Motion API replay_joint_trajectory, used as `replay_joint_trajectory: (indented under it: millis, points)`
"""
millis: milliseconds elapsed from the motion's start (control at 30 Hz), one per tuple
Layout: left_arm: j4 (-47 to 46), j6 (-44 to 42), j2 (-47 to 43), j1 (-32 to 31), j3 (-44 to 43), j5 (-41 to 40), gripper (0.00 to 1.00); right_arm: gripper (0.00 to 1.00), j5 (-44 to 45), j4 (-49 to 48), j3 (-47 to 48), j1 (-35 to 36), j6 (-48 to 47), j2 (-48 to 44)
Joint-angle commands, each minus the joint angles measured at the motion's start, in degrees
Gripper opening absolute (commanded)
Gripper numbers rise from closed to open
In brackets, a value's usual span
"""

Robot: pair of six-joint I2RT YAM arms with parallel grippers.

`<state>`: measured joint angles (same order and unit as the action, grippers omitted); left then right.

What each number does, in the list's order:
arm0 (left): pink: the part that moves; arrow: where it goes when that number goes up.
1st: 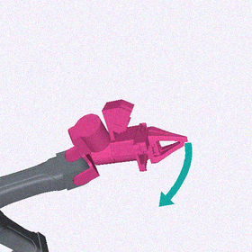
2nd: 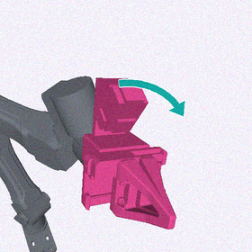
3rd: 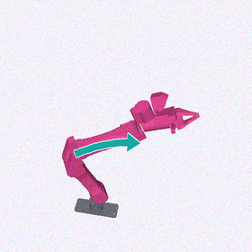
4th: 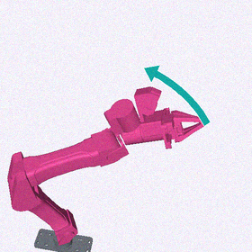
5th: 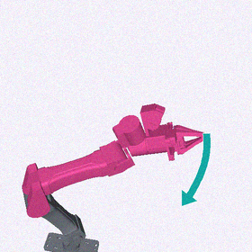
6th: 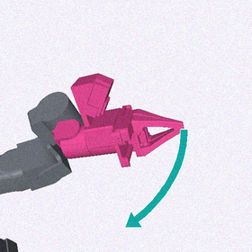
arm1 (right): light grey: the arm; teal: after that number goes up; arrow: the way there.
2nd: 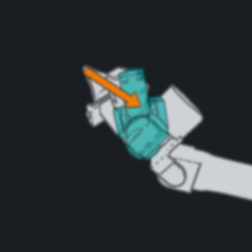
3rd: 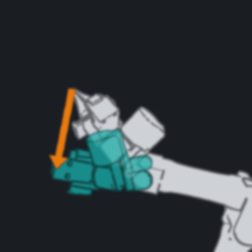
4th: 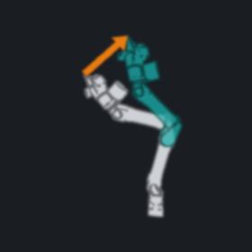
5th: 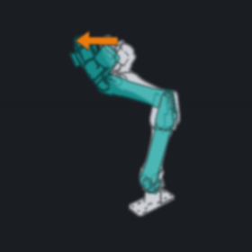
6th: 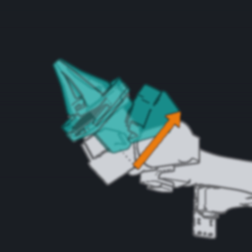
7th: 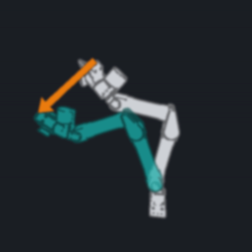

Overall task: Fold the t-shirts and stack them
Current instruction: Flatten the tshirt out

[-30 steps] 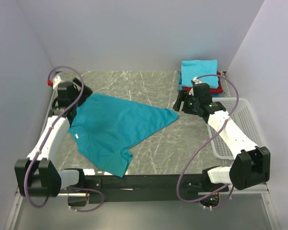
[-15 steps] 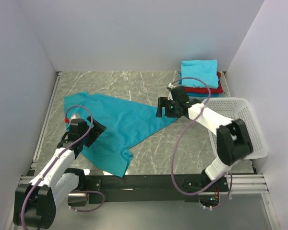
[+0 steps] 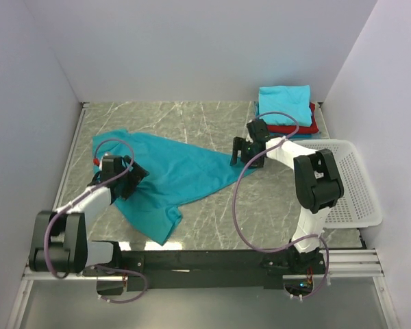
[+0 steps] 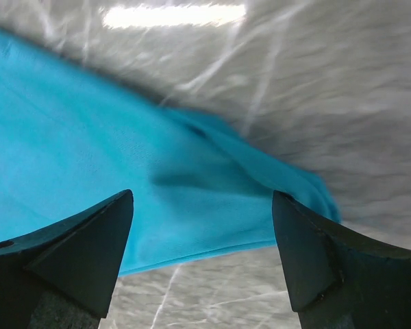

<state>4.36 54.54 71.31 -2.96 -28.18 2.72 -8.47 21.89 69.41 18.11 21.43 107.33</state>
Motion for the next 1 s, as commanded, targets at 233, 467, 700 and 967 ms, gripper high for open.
replay_joint_trajectory:
  millis: [233,467,700,967]
  points:
    - [0.56,-10.51,29.39,1.2,-27.04,1.13,0.97,0.88,-1.97,0.09,-4.52,-2.99,3.44,-0.8]
    - [3.28,-13.06,47.42,1.12,-48.62,13.1,0.9,0.88,-3.93,-4.4,-14.82,0.52,7.75,-6.25]
    - [8.55,-15.08,36.03,1.12,-50.4,8.62,1.0,0.89,2.22,-2.03,-13.78,1.49,6.09,-13.98]
    - [9.44,-13.26,1.18,1.2,-28.09,-0.07,0.99,0.91,13.21,2.81,-8.41,1.4,4.93,-28.39]
